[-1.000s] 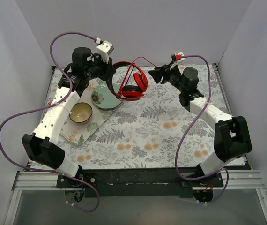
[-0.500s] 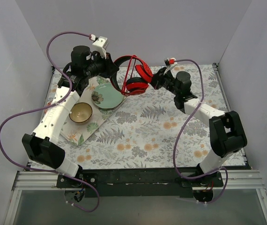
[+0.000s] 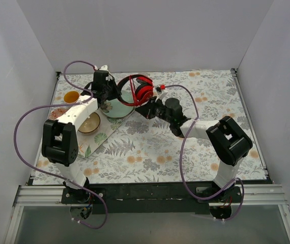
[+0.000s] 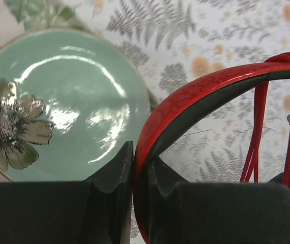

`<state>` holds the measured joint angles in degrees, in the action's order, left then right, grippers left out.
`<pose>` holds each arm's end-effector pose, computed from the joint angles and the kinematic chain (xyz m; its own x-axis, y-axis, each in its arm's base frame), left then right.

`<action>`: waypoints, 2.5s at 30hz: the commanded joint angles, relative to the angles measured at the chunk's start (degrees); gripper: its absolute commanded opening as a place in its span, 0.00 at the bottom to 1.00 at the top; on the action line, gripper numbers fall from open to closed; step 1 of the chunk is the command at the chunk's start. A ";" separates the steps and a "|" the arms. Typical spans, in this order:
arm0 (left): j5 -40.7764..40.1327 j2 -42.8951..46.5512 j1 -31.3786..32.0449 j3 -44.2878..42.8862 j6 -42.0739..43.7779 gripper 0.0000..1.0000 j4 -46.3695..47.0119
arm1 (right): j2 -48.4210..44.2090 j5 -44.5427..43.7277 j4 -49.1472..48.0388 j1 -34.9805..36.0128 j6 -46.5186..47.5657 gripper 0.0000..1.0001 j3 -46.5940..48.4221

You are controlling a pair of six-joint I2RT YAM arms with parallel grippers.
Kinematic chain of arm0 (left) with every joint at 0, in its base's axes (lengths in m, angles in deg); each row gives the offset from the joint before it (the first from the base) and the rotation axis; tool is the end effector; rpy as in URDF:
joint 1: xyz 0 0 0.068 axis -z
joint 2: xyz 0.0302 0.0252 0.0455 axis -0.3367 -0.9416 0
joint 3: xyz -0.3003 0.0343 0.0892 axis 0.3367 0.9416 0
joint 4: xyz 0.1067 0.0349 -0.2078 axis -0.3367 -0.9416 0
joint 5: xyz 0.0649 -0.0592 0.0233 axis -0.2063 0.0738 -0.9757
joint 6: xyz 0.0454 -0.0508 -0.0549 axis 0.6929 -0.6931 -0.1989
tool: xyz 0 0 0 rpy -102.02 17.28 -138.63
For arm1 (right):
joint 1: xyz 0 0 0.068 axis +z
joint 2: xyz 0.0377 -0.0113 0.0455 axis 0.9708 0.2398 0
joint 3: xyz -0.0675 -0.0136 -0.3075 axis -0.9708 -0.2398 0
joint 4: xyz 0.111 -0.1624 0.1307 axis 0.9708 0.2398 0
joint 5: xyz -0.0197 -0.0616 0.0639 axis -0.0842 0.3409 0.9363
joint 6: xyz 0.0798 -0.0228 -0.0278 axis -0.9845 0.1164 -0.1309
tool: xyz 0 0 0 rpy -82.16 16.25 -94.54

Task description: Wrap the headphones

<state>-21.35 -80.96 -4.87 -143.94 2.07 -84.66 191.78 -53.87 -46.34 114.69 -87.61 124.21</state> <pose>0.3974 -0.1099 0.3174 -0.5057 -0.8014 -0.3195 -0.3653 0.5344 -0.7622 0.3212 0.2806 0.2917 -0.4438 0.3248 -0.8352 -0.6615 0.5100 0.5498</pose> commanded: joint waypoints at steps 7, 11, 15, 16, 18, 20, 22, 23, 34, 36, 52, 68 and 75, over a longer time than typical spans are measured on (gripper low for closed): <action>-12.05 -4.92 0.48 6.18 -7.35 0.00 11.68 | 4.46 -3.26 -3.35 2.30 -19.80 0.01 -5.77; -13.11 -5.28 3.29 9.96 -5.76 0.00 13.44 | 6.75 0.52 -3.42 2.48 -24.71 0.01 -6.99; -14.78 -4.22 8.03 14.70 -3.48 0.00 16.68 | 5.44 0.52 -6.23 2.39 -28.32 0.01 -12.26; -15.13 -4.22 8.74 15.15 -3.21 0.00 16.87 | 5.08 0.87 -7.54 2.39 -29.03 0.01 -13.49; -15.04 -4.48 9.88 15.85 -3.12 0.00 17.05 | 3.68 1.23 -8.78 2.39 -30.70 0.01 -16.99; -14.26 -5.62 10.33 16.38 -3.12 0.00 16.79 | 1.84 1.23 -8.87 2.39 -31.15 0.01 -18.94; -13.38 -6.59 10.94 16.91 -3.30 0.00 16.43 | 0.60 0.62 -8.87 2.39 -31.67 0.01 -21.84; -13.03 -6.85 11.47 17.08 -3.39 0.00 16.26 | -0.45 0.18 -9.57 2.39 -31.93 0.03 -22.89; -15.31 -2.38 15.16 14.28 0.83 0.00 16.87 | -7.40 -3.52 -7.12 2.13 -29.92 0.01 -25.90; -14.96 -1.85 15.69 13.75 1.53 0.00 16.87 | -8.10 -3.60 -6.24 1.86 -29.13 0.01 -25.98; -10.83 -16.78 21.84 4.17 0.92 0.00 11.60 | -17.51 -6.69 -8.17 -3.85 -32.90 0.01 -39.95; -12.41 -15.74 22.46 3.55 1.80 0.26 10.37 | -7.58 -2.64 -15.20 -4.55 -34.84 0.14 -39.69; -13.20 -14.42 22.37 3.29 2.85 0.36 10.28 | -11.09 -4.39 -11.35 -4.55 -33.35 0.34 -40.83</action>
<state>-31.65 -99.18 18.19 -139.42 3.82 -73.53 183.56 -57.50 -57.53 109.90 -121.77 84.32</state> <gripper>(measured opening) 0.347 0.294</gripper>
